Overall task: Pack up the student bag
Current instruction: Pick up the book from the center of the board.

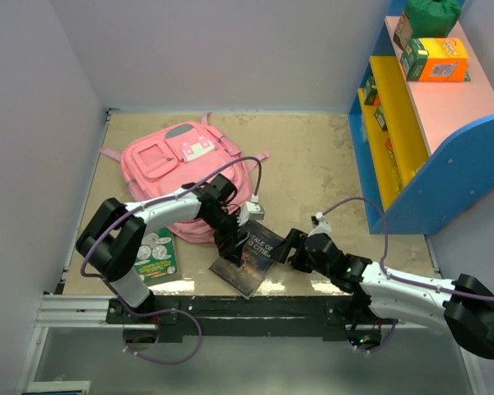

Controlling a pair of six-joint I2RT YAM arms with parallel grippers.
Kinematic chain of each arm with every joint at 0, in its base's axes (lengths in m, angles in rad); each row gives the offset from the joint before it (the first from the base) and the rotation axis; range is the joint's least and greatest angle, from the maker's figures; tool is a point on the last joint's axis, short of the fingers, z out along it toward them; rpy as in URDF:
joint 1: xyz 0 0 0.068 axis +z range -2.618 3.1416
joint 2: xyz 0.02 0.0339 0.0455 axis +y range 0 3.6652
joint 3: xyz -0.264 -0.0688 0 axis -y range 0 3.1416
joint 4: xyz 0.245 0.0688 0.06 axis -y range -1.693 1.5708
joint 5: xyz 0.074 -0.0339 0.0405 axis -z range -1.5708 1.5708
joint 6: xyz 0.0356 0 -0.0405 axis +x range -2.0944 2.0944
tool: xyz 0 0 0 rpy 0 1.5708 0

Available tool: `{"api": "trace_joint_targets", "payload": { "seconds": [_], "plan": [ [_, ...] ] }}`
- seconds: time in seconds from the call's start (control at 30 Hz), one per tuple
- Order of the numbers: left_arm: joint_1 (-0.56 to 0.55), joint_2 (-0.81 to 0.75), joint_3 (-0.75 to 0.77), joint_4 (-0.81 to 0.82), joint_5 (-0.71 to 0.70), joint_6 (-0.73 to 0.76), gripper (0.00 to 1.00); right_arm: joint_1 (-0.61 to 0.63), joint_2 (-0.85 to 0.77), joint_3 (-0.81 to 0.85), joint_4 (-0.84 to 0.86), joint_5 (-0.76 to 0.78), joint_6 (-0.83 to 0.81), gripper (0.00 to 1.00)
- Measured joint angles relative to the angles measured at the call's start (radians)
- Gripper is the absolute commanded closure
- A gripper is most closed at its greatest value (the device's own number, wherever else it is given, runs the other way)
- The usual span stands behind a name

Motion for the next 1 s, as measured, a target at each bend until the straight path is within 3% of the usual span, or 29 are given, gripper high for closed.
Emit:
{"api": "trace_joint_targets", "payload": {
  "seconds": [0.33, 0.73, 1.0],
  "plan": [
    [0.05, 0.042, 0.032, 0.052, 0.01, -0.111, 0.0, 0.0, -0.053, -0.009, 0.012, 0.0, 0.002, 0.2],
    [0.054, 0.032, 0.02, 0.205, -0.278, -0.162, 0.0, 0.0, 0.069, -0.021, 0.137, -0.027, 0.002, 0.21],
    [-0.079, 0.081, 0.026, 0.244, -0.265, -0.142, 0.0, 0.0, 0.111, -0.045, 0.236, -0.055, 0.013, 0.2]
  ]
}}
